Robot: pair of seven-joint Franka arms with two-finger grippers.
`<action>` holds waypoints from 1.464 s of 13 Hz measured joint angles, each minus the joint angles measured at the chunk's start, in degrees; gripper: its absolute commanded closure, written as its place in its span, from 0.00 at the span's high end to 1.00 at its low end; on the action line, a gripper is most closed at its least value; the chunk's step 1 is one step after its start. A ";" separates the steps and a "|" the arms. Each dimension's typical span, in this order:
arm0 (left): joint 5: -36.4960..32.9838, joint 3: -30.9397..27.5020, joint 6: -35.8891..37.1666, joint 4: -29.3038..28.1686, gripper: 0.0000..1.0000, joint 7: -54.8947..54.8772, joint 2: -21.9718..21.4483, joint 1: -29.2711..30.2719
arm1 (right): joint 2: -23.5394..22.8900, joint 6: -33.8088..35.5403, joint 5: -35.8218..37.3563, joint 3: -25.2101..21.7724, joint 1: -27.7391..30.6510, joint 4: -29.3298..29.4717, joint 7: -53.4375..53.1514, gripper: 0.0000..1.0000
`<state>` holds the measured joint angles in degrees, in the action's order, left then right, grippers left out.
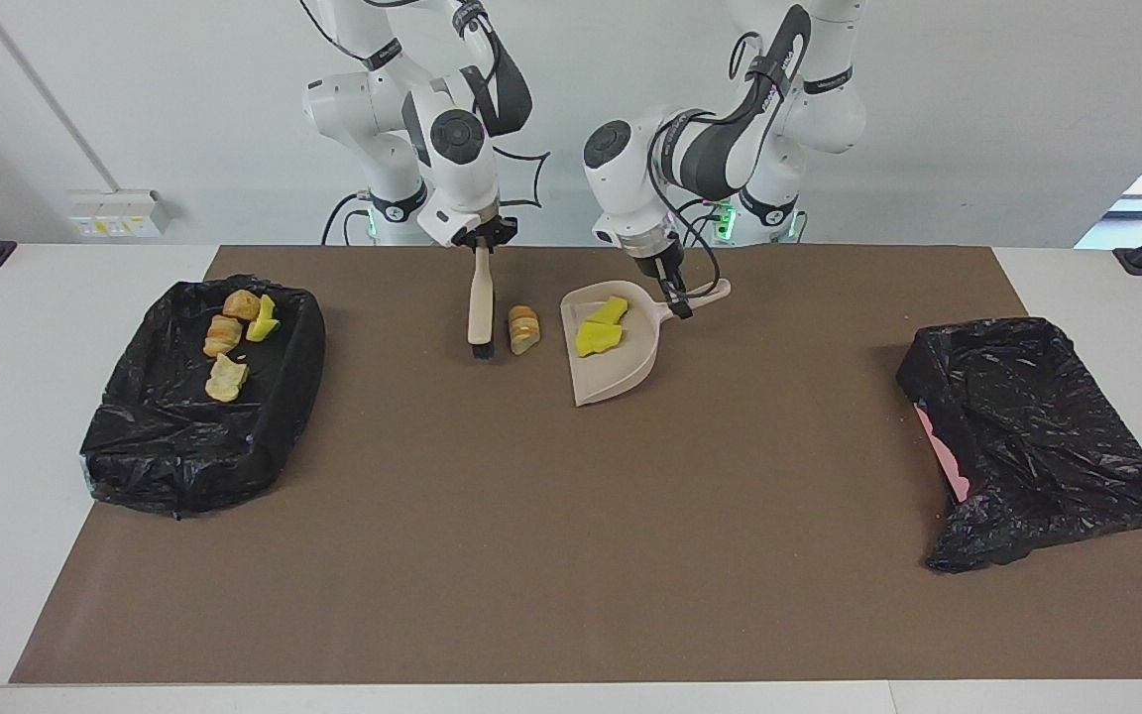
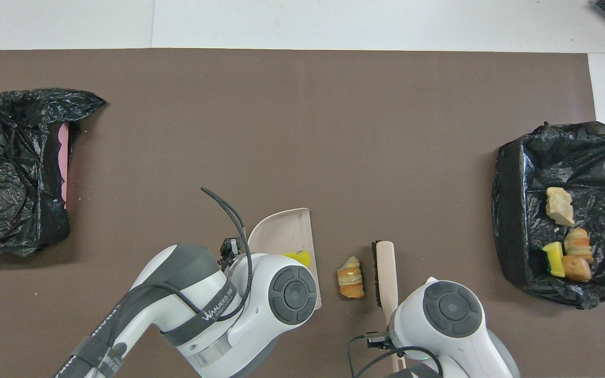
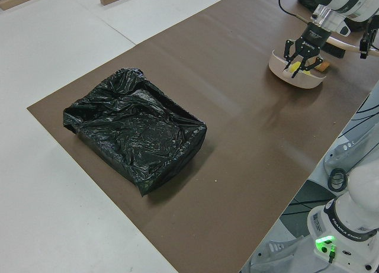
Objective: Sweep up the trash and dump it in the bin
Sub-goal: 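Sweep the bread and sponge pieces into the dustpan with the right gripper, then carry the dustpan to the black bag and tip it with the left gripper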
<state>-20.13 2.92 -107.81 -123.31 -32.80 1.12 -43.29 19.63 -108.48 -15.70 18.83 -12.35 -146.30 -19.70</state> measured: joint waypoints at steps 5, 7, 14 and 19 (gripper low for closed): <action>2.25 0.10 -1.78 -2.29 0.00 0.16 -1.46 -0.69 | -2.82 -3.74 -0.57 0.01 -0.47 -0.64 0.00 0.00; 3.37 0.06 -2.43 -3.03 0.00 0.21 -1.64 -0.69 | -4.90 -8.19 -1.95 0.05 -3.62 -0.80 -1.13 0.00; 3.54 0.03 -2.84 -4.50 0.00 0.24 -2.72 -0.70 | -11.72 -19.33 -8.11 0.05 -13.62 5.94 -13.23 0.00; 3.78 0.04 -2.82 -4.56 0.00 0.87 -2.77 -0.70 | -7.99 -7.55 -10.26 -0.88 -10.64 12.78 -13.23 0.00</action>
<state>-16.36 2.96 -110.63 -127.87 -31.93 -1.65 -43.99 11.64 -116.03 -25.96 17.96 -22.99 -133.52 -32.94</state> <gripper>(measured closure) 0.674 0.740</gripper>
